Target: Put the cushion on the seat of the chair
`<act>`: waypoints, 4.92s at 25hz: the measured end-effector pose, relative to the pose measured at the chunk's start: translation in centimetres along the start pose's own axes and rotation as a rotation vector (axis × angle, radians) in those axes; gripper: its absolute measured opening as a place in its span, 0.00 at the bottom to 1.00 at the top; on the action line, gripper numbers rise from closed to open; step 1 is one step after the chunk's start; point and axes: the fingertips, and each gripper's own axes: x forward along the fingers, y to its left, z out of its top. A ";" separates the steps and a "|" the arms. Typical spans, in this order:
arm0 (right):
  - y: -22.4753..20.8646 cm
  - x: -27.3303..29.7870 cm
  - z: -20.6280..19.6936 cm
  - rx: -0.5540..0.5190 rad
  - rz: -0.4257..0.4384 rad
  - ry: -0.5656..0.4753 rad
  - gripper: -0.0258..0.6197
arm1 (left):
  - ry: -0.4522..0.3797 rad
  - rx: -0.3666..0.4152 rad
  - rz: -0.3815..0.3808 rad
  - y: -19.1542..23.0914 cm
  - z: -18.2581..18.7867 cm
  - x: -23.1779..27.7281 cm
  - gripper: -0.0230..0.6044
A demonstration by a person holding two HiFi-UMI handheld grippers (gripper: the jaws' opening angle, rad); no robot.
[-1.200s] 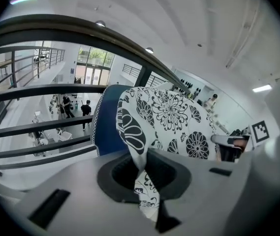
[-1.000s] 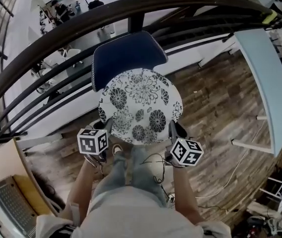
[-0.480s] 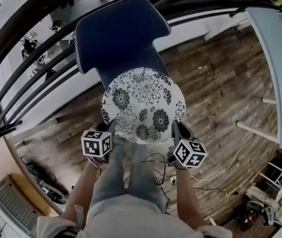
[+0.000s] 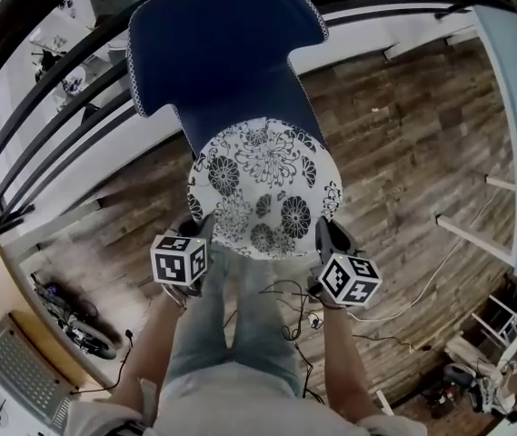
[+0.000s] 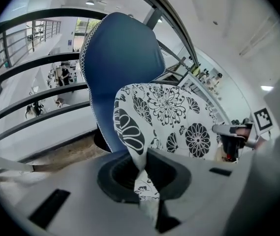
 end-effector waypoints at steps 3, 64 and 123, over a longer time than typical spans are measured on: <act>-0.4 1.2 0.4 -0.014 0.008 0.005 0.08 | -0.009 -0.014 0.012 0.2 0.3 1.0 0.08; -3.2 3.7 1.5 -0.229 -0.133 -0.084 0.09 | -0.228 -0.106 0.353 2.4 -0.3 -2.7 0.08; 3.0 -23.9 2.3 -0.082 -0.088 -0.466 0.36 | -0.675 0.122 0.194 -9.9 1.4 -28.8 0.36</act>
